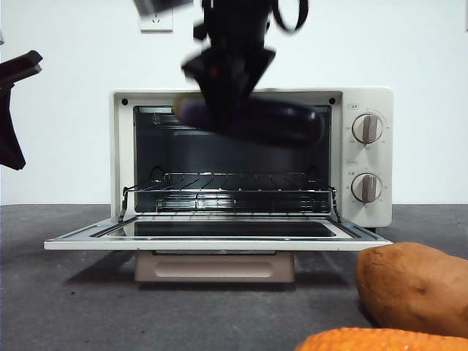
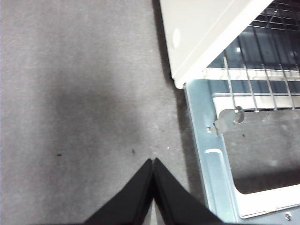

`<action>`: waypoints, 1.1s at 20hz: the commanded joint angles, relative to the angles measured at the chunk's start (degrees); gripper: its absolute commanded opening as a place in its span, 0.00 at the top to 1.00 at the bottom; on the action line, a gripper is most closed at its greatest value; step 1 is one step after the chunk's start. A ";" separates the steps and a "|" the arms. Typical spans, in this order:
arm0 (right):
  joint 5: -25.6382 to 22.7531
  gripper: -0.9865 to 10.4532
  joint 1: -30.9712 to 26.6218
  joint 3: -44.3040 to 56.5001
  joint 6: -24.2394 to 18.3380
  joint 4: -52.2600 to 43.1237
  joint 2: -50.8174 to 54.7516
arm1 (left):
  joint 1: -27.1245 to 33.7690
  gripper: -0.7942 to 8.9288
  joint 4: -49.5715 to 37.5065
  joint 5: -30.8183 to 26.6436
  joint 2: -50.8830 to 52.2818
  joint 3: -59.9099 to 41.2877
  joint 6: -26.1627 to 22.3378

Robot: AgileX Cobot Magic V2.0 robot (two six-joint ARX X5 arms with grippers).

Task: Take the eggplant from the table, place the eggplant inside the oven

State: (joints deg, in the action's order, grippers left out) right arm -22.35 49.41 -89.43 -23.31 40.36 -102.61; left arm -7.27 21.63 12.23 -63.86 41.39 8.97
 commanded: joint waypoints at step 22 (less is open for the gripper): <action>-10.73 0.66 1.11 -0.90 -8.15 -11.82 -12.04 | -0.04 0.91 -0.52 1.55 -0.57 0.31 0.37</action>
State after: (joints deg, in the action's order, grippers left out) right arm -32.62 49.89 -89.41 -32.56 29.50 -113.21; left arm -7.25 21.47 13.58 -63.86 41.39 9.15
